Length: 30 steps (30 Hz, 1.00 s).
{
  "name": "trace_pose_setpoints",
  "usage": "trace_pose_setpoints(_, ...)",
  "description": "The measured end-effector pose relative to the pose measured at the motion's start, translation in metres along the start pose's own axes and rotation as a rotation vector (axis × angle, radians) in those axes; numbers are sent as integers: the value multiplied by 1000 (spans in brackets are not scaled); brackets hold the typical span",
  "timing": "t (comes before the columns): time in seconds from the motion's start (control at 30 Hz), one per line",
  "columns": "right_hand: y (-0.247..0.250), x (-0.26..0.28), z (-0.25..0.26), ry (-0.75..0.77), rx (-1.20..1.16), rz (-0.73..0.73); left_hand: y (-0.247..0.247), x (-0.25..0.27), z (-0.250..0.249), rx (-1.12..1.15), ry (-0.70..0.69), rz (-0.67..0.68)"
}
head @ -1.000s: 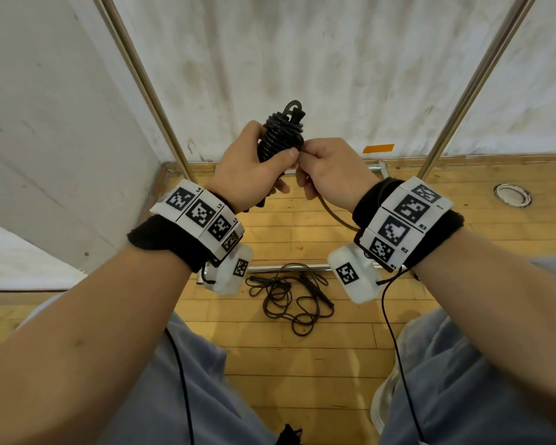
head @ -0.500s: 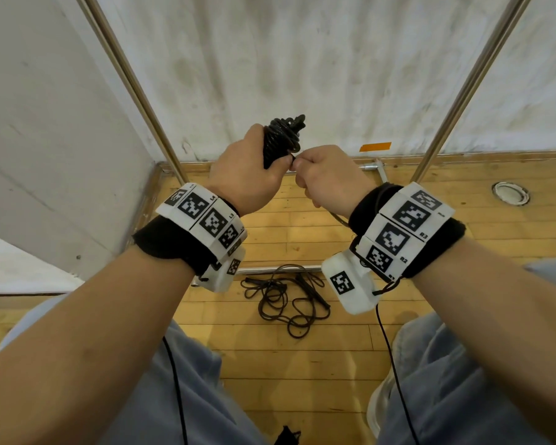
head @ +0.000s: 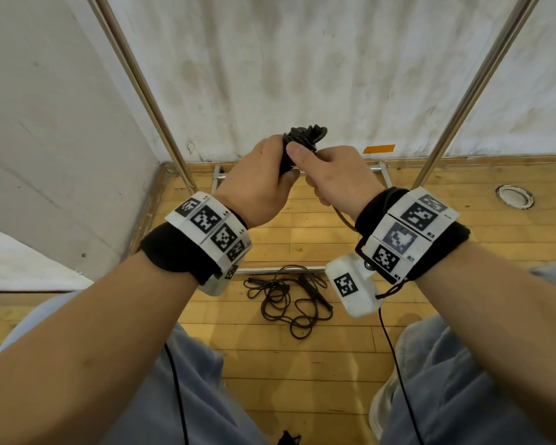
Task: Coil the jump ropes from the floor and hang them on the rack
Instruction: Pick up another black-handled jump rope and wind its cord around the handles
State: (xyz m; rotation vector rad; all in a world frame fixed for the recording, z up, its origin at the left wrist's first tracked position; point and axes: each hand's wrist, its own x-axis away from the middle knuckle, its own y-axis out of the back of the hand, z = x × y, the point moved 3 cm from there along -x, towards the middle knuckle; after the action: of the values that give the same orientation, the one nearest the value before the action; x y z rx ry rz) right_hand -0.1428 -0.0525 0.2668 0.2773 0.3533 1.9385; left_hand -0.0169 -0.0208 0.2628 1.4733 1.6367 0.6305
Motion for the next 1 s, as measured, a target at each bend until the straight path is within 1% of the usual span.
trace_pose_setpoints(0.07, 4, -2, 0, 15, -43, 2, 5, 1, -1, 119, 28, 44)
trace_pose_setpoints(0.17, 11, -4, -2, 53, -86, 30, 13, 5, -3, 469, 182, 152)
trace_pose_setpoints(0.2, 12, -4, -2, 78, -70, 40, 15, 5, -3, 517, 206, 173)
trace_pose_setpoints(0.3, 11, -6, -3, 121, -6, 41, 20, 4, -3, 511, 204, 198)
trace_pose_setpoints(0.4, 9, -10, -4, 107, 99, 40, 20, 2, 1, 502, 218, 157)
trace_pose_setpoints(0.53, 8, -12, -5, 69, 207, 57, 16, 1, 8, 378, 245, 104)
trace_pose_setpoints(0.63, 9, -14, -4, 88, 280, 69, 13, 0, 13, 314, 252, 91)
trace_pose_setpoints(0.7, 7, -13, -1, 137, 265, 96, 14, 0, 14, 309, 248, 83)
trace_pose_setpoints(0.77, 6, -12, 2, 179, 171, 129, 16, -2, 12, 315, 237, 91)
trace_pose_setpoints(0.87, 10, -10, 3, 204, 63, 109, 18, -3, 8, 454, 243, 99)
trace_pose_setpoints(1.0, 11, -7, 2, 182, 106, 104, 16, -4, 5, 479, 238, 14)
